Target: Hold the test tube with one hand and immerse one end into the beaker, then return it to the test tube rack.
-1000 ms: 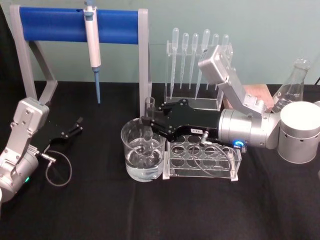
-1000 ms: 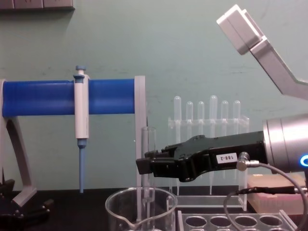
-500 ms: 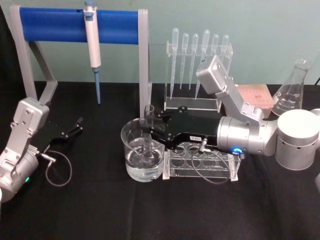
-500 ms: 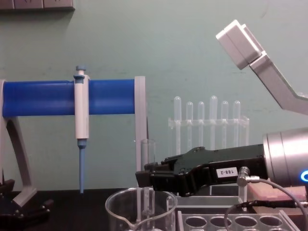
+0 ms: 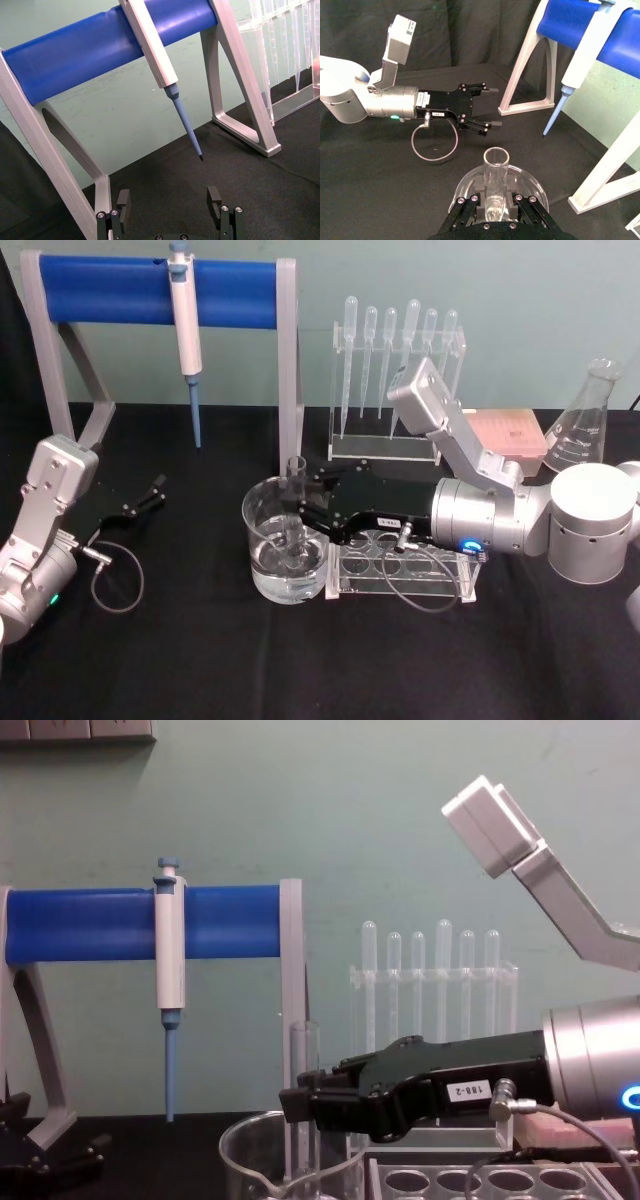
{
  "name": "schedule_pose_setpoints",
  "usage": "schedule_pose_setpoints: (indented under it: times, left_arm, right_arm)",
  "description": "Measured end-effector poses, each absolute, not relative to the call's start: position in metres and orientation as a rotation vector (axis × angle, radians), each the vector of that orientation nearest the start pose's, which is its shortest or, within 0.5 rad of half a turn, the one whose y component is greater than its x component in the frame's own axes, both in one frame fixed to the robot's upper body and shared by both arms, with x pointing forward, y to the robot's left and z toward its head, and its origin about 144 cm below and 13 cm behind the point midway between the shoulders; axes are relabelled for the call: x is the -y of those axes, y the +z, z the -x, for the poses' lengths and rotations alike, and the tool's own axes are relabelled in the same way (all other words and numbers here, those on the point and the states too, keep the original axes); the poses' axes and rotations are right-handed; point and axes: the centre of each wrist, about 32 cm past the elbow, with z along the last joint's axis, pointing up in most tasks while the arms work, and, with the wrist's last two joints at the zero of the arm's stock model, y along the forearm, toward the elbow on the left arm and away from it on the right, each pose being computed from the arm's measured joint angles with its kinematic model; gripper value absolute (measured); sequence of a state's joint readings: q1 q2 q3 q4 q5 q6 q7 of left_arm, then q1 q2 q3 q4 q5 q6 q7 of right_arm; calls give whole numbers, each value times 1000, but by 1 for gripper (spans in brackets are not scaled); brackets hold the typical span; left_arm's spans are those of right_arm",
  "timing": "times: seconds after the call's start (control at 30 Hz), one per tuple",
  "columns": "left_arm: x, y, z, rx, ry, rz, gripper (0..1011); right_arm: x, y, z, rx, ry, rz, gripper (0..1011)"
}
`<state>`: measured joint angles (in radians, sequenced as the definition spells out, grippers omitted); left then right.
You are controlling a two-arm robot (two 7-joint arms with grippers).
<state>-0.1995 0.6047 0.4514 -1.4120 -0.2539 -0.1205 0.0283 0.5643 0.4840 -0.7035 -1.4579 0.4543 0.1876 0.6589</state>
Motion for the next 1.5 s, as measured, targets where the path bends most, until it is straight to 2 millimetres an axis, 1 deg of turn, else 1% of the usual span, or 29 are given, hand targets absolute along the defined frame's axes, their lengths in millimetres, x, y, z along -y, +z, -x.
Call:
schedule_pose_setpoints:
  times: [1.5]
  left_arm:
    - [-310, 1140, -489, 285, 1248, -304, 1000]
  right_arm:
    - [197, 1238, -552, 76, -395, 269, 241]
